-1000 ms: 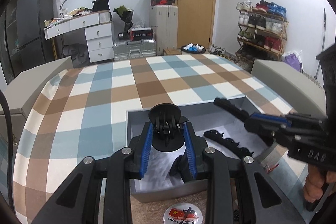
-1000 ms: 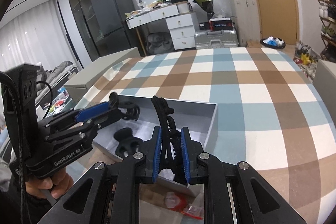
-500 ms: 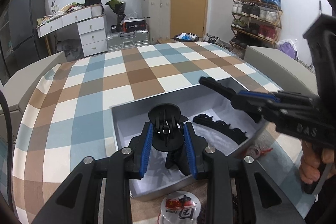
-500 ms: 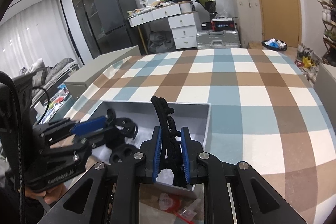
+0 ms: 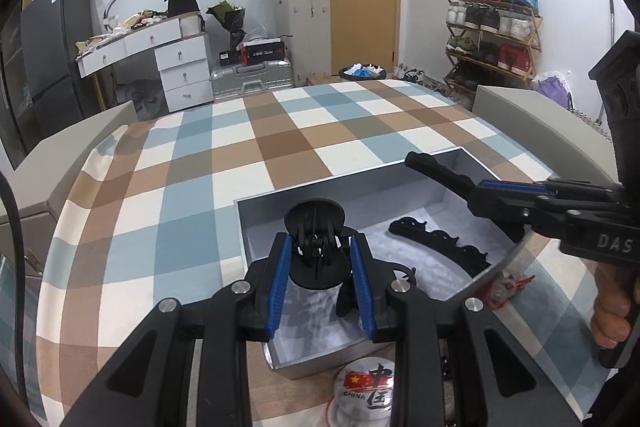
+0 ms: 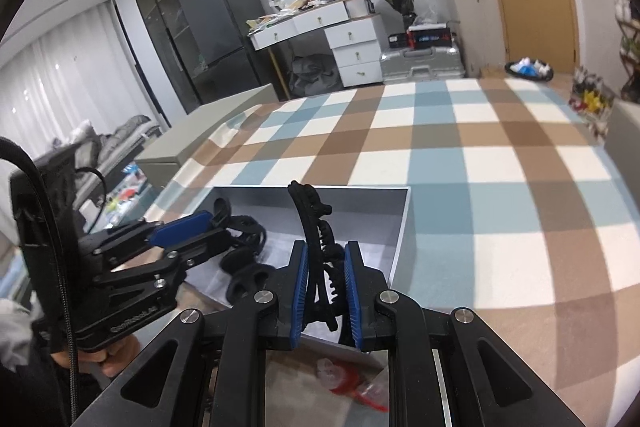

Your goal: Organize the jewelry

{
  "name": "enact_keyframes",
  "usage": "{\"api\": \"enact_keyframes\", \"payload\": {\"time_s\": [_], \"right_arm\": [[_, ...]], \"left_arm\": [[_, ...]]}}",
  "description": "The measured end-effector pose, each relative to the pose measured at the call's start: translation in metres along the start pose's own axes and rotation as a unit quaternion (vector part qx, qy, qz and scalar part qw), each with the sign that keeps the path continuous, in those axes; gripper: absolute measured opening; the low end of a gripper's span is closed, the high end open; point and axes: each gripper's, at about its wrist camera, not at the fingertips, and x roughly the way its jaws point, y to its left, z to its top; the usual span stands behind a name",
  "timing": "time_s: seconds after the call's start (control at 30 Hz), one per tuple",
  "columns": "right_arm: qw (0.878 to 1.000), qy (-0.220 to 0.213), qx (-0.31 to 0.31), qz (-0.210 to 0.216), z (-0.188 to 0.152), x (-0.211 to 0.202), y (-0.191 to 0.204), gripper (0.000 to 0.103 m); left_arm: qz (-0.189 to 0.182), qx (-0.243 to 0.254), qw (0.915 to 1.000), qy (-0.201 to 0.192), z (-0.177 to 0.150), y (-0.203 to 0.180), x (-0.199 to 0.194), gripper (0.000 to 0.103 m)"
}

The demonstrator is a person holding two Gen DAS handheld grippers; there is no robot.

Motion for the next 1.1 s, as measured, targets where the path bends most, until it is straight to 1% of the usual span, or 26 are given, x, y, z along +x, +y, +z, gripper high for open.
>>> {"api": "enact_keyframes", "payload": {"time_s": [0.07, 0.23, 0.4, 0.57, 0.73, 0.8, 0.83, 0.87, 0.9, 0.93, 0.97, 1.0, 1.03, 1.07, 1.1], "right_arm": [[1.0, 0.004, 0.004, 0.007, -0.002, -0.001, 0.002, 0.017], [1.0, 0.013, 0.002, 0.02, -0.006, -0.003, 0.008, 0.017], [1.0, 0.006, -0.002, 0.011, -0.007, -0.005, 0.009, 0.017], [1.0, -0.001, -0.007, 0.005, -0.007, -0.007, 0.011, 0.017], [1.0, -0.004, -0.014, 0.011, -0.008, -0.008, 0.015, 0.018], [1.0, -0.008, -0.021, 0.014, -0.009, -0.01, 0.018, 0.02], [1.0, -0.014, -0.022, 0.017, -0.009, -0.012, 0.018, 0.022], [0.999, -0.019, -0.023, 0.021, -0.01, -0.014, 0.019, 0.025], [0.999, -0.024, -0.024, 0.019, -0.011, -0.017, 0.019, 0.027], [0.999, -0.029, -0.025, 0.014, -0.011, -0.021, 0.019, 0.034], [0.999, -0.035, -0.026, 0.009, -0.011, -0.025, 0.019, 0.039], [0.999, -0.041, -0.028, 0.006, -0.012, -0.03, 0.019, 0.052], [0.999, -0.046, -0.028, 0.002, -0.013, -0.034, 0.018, 0.067], [0.998, -0.05, -0.029, -0.004, -0.015, -0.039, 0.018, 0.081], [0.998, -0.052, -0.029, -0.008, -0.016, -0.042, 0.018, 0.087]], "left_arm": [[0.006, 0.003, 1.0, -0.001, -0.001, 0.0, 0.0, 0.025], [0.006, -0.001, 1.0, -0.002, -0.004, 0.003, -0.004, 0.025], [-0.009, -0.008, 0.9999, -0.003, -0.005, 0.003, -0.008, 0.025], [-0.014, -0.004, 0.9999, -0.009, -0.004, -0.001, -0.012, 0.025], [-0.028, -0.01, 0.9994, -0.017, -0.004, -0.002, -0.016, 0.025], [-0.032, -0.01, 0.9993, -0.017, -0.005, -0.002, -0.017, 0.026], [-0.037, -0.011, 0.9991, -0.019, -0.005, -0.002, -0.02, 0.032], [-0.04, -0.012, 0.9989, -0.023, -0.005, -0.001, -0.022, 0.037], [-0.042, -0.014, 0.9986, -0.028, -0.005, -0.001, -0.025, 0.051], [-0.046, -0.017, 0.9983, -0.031, -0.006, 0.0, -0.029, 0.062], [-0.051, -0.02, 0.9979, -0.033, -0.006, 0.0, -0.033, 0.068], [-0.056, -0.022, 0.9976, -0.034, -0.007, 0.0, -0.035, 0.068], [-0.061, -0.024, 0.9972, -0.035, -0.008, 0.0, -0.041, 0.069], [-0.063, -0.025, 0.997, -0.037, -0.01, 0.0, -0.044, 0.075], [-0.063, -0.024, 0.997, -0.04, -0.011, -0.001, -0.046, 0.079]]}}
